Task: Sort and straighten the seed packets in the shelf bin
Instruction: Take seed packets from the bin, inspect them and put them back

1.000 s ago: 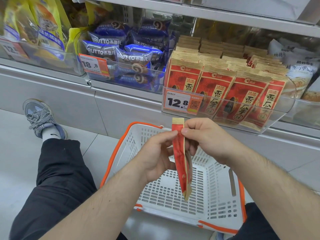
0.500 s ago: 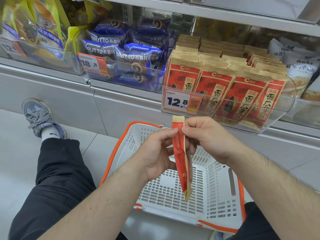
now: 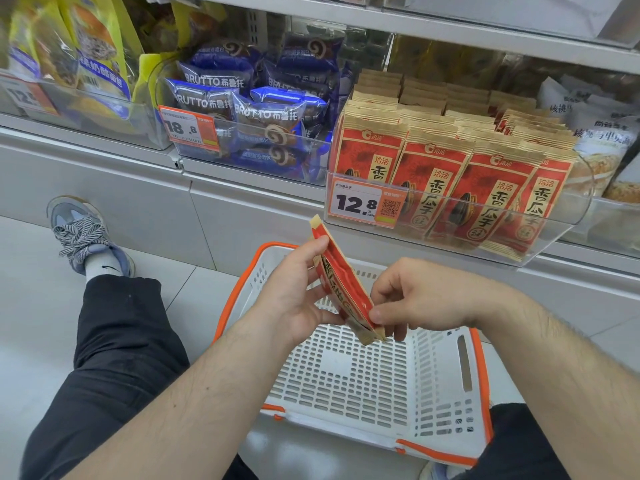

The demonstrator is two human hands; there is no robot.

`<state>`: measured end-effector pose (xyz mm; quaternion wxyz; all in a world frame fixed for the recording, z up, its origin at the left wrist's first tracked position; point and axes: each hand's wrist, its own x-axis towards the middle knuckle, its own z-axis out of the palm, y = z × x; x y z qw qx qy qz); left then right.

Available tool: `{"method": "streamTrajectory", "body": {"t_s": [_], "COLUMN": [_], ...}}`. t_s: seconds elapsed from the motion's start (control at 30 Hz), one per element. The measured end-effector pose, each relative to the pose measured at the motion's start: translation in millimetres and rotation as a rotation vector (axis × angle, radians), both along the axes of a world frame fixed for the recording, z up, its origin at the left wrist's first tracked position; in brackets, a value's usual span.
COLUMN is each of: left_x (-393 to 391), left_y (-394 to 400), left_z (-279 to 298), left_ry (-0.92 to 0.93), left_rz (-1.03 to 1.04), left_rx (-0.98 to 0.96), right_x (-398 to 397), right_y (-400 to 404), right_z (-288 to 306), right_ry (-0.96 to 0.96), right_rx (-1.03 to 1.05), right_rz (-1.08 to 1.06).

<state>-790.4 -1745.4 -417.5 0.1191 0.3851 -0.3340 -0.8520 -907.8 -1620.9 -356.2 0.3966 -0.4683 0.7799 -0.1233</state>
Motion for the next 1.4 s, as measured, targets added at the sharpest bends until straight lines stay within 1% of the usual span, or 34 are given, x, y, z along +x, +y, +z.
{"method": "streamTrajectory", "body": {"t_s": [0.2,0.67,0.9,0.97,1.03,1.1,1.17,1.23,1.33,1.4], "left_x": [0,-1,0,1,3,4,4,3,0,1], "left_y": [0,1,0,-1,-2,0,2,4,5,4], "left_z": [0,3,2,2,2,1,2,0,-2,-2], "left_ry": [0.003,0.008,0.035,0.075,0.141,0.206,0.254,0.262,0.178,0.142], "left_rz": [0.005,0.001,0.002,-0.017,-0.06,-0.103,-0.122,-0.136,-0.18,-0.16], "left_rx": [0.028,0.038,0.034,0.025,0.028,0.041,0.061,0.072,0.003,-0.043], "right_x": [-3,-6,-6,-8,-13,-15,-13,-7,-4,-3], "right_y": [1,2,4,2,-1,-3,-4,-5,-8,-10], "right_z": [-2,-3,-1,-4,-11,-18,-23,-28,-33,-35], "right_ry": [-0.029,-0.069,-0.166,-0.176,-0.218,-0.275,-0.354,-0.426,-0.388,-0.365], "right_rx": [0.013,-0.005,-0.034,-0.099,-0.185,-0.192,-0.133,-0.126,-0.204,-0.253], "right_rz": [0.049,0.052,0.024,-0.048,-0.242,-0.405,-0.424,-0.403,-0.436,-0.469]}}
